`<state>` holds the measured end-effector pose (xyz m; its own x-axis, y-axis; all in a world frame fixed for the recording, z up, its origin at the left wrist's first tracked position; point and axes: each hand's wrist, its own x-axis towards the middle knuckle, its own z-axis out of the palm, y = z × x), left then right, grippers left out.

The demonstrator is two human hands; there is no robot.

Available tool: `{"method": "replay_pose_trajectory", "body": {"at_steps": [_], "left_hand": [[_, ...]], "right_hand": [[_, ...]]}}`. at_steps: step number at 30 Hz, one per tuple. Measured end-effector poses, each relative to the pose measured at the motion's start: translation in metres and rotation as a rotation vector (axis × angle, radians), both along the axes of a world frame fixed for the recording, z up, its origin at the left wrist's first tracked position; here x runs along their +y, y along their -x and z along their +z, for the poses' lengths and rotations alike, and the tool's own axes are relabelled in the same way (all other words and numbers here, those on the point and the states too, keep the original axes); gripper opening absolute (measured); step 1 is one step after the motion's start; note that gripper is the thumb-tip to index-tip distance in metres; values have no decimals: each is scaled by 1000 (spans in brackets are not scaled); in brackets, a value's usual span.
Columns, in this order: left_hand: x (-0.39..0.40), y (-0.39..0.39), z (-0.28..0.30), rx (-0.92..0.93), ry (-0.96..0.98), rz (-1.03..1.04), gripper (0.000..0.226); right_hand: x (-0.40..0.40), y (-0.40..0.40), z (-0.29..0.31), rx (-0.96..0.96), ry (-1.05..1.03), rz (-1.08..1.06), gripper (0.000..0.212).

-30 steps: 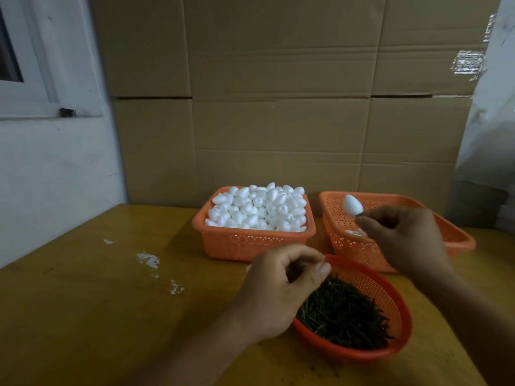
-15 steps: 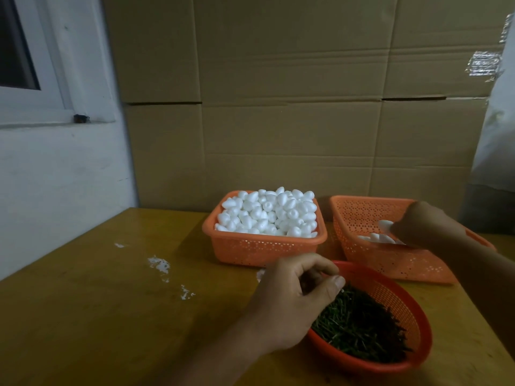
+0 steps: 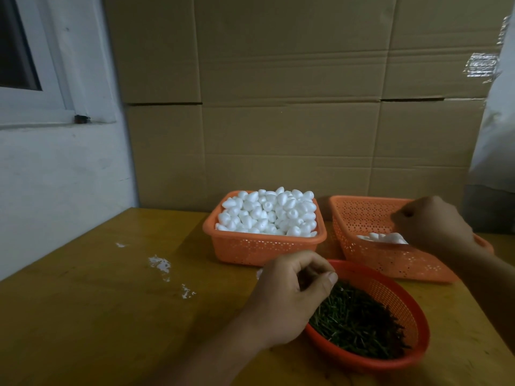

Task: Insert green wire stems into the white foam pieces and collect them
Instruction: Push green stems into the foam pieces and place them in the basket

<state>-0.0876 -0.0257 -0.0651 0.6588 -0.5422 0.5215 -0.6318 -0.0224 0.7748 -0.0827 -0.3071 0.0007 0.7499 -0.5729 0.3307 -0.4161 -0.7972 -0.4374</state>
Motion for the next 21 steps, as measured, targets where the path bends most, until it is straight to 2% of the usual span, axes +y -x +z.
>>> {"method": "replay_pose_trajectory", "body": {"at_steps": [5,8,10,15,18,21], "left_hand": [[0,-3,0,-16,6,67,41],[0,-7,2,-22,5,131,49],[2,-11,7,-14,-20,194,46],[12,-52,34,20,-111,440,26],[16,-93,53,-97,-272,616,15],[14,-130,65,-127,-499,686,18]], "right_hand": [[42,41,-3,-135,15,227,19],[67,66,-13,-190,-64,309,22],[79,78,-23,-186,-114,363,24],[88,88,-40,-169,-66,447,26],[87,88,-41,-185,-63,460,17],[86,87,-43,-216,-54,466,16]]}}
